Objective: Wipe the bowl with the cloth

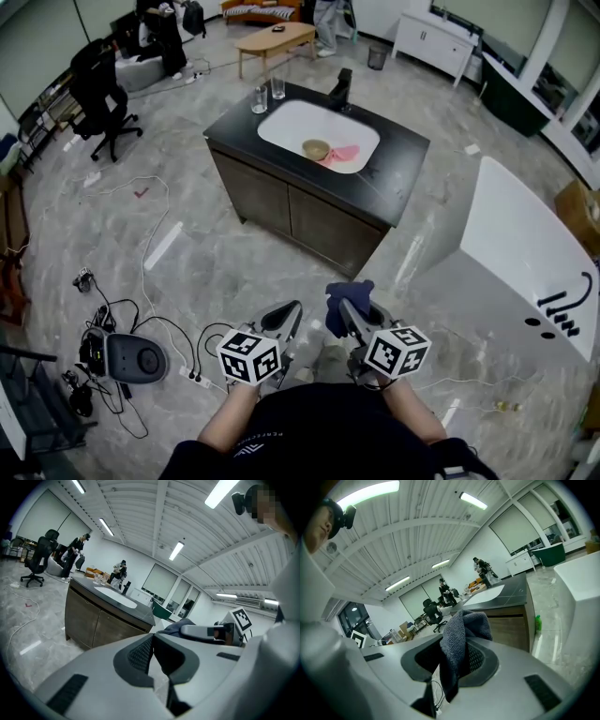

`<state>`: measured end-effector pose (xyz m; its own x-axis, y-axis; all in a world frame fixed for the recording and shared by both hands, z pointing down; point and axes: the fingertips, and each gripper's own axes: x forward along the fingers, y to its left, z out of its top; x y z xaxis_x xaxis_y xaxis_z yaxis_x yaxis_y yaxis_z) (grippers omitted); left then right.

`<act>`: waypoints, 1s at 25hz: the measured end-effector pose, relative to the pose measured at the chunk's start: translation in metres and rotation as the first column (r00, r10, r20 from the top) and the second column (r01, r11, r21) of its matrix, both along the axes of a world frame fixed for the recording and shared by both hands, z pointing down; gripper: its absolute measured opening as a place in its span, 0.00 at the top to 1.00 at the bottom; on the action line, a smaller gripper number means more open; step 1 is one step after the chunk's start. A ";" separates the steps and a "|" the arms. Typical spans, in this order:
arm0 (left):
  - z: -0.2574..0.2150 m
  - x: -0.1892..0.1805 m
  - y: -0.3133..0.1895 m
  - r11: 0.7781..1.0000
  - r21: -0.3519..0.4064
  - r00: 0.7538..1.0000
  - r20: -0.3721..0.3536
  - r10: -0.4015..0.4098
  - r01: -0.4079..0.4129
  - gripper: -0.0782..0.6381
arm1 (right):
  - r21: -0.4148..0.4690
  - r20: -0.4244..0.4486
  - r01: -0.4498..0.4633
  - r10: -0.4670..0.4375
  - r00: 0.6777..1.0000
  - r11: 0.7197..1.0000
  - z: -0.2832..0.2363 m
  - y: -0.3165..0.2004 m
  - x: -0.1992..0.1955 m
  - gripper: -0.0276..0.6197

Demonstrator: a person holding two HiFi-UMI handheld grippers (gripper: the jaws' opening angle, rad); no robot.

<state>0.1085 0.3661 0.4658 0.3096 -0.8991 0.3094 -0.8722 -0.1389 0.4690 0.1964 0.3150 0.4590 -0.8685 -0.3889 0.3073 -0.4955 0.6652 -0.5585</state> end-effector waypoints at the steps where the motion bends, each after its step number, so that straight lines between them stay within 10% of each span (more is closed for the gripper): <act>1: -0.001 -0.003 -0.007 1.000 -0.001 1.000 0.004 -0.011 0.011 0.88 | 0.002 0.003 0.013 -0.013 1.000 1.000 -0.001 -0.007 -0.004 0.81; 25: -0.010 0.020 -0.156 0.999 0.020 0.997 0.068 -0.048 0.047 0.88 | 0.008 0.057 0.119 -0.119 0.991 0.993 -0.005 -0.151 0.003 0.81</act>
<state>0.1285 0.2099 0.4555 0.2451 -0.9180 0.3117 -0.9081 -0.1048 0.4054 0.1992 0.1640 0.4538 -0.9249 -0.2830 0.2540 -0.3798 0.7202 -0.5806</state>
